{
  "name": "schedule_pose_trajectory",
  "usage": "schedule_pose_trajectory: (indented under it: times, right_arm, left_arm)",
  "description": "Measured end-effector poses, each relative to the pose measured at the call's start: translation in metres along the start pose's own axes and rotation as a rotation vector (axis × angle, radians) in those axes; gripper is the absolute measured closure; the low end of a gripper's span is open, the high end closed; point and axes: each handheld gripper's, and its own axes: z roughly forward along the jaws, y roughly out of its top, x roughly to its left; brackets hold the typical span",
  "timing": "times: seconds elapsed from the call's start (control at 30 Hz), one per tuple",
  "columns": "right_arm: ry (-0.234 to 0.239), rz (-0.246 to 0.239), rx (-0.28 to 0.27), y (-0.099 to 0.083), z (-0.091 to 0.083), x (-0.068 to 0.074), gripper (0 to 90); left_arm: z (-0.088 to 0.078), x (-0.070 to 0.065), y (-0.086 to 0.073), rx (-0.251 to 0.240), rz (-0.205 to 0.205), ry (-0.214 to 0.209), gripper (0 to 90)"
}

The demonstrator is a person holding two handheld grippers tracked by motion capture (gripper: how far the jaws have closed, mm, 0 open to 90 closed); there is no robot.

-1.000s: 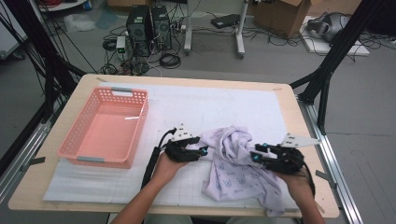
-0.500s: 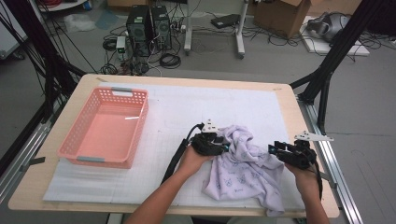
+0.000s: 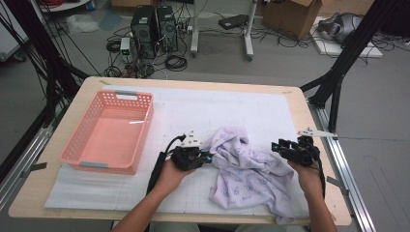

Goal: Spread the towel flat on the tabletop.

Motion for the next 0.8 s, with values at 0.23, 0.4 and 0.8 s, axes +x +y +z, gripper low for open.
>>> schedule_pose_trajectory:
  times: [0.23, 0.4, 0.8]
  right_arm:
    - [0.027, -0.062, 0.120, 0.021, 0.040, 0.019, 55.7]
    - [0.104, -0.112, 0.231, 0.022, 0.075, 0.037, 52.8]
    - [0.277, -0.181, 0.236, 0.016, 0.086, 0.069, 86.3]
  left_arm:
    - [-0.025, -0.003, -0.030, 0.022, -0.007, 0.011, 84.7]
    - [-0.039, -0.002, -0.037, 0.024, -0.001, 0.032, 84.7]
    - [-0.044, 0.019, -0.022, -0.106, -0.114, 0.099, 40.8]
